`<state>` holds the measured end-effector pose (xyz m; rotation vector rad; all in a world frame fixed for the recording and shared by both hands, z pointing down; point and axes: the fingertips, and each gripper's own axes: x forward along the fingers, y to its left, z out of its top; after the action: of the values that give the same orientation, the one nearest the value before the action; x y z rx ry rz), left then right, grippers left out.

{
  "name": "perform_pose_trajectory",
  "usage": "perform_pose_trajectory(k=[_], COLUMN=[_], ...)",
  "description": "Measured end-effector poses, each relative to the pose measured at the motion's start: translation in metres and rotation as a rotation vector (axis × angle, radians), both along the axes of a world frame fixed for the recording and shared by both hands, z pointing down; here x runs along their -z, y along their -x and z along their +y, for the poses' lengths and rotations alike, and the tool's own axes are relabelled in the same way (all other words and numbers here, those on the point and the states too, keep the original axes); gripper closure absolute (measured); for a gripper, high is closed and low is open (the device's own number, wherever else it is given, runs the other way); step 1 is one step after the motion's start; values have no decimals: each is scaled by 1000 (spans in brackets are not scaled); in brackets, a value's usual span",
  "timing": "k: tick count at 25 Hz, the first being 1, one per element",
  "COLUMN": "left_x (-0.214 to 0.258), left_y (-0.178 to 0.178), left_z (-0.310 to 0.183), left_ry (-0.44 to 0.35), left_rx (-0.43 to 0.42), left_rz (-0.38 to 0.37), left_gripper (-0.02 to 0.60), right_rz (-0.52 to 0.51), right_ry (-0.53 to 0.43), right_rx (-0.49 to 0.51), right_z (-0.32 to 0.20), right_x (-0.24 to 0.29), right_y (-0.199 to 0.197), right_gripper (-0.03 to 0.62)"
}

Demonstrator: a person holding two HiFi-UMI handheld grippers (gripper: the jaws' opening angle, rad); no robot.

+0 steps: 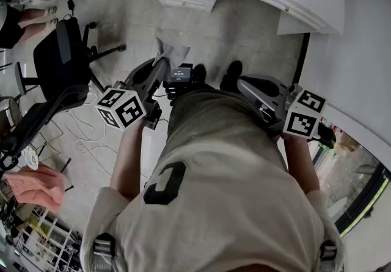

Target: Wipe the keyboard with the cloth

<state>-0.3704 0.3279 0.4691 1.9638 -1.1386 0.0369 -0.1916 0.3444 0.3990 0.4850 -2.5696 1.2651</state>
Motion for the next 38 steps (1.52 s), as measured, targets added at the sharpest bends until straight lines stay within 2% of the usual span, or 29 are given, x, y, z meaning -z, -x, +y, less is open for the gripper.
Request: perform_pose_trajectory(k=[5, 10, 14, 17, 20, 31, 38], left_x=[11, 20, 17, 17, 25, 43, 44], left_y=[-4, -12, -23, -44, -71, -120, -142], left_z=[-12, -16, -7, 7, 8, -15, -22], left_ry=[22, 5, 28, 50, 31, -44, -28], left_rx=[33, 4, -10, -51, -103, -163, -205], left_rz=[160, 150, 162, 176, 191, 70, 6], left_gripper=[558, 558, 558, 558, 558, 558, 558], right_rz=[-6, -25, -42, -35, -42, -80, -137], right_ry=[-4, -1, -5, 0, -17, -21, 22], right_rx=[-11, -40, -9, 24, 22, -71, -125], right_z=[-1, -6, -3, 1, -6, -37, -44], right_x=[0, 1, -1, -5, -5, -1, -2], right_y=[-4, -4, 1, 4, 0, -46, -71], right_gripper=[589, 589, 589, 589, 589, 588, 588])
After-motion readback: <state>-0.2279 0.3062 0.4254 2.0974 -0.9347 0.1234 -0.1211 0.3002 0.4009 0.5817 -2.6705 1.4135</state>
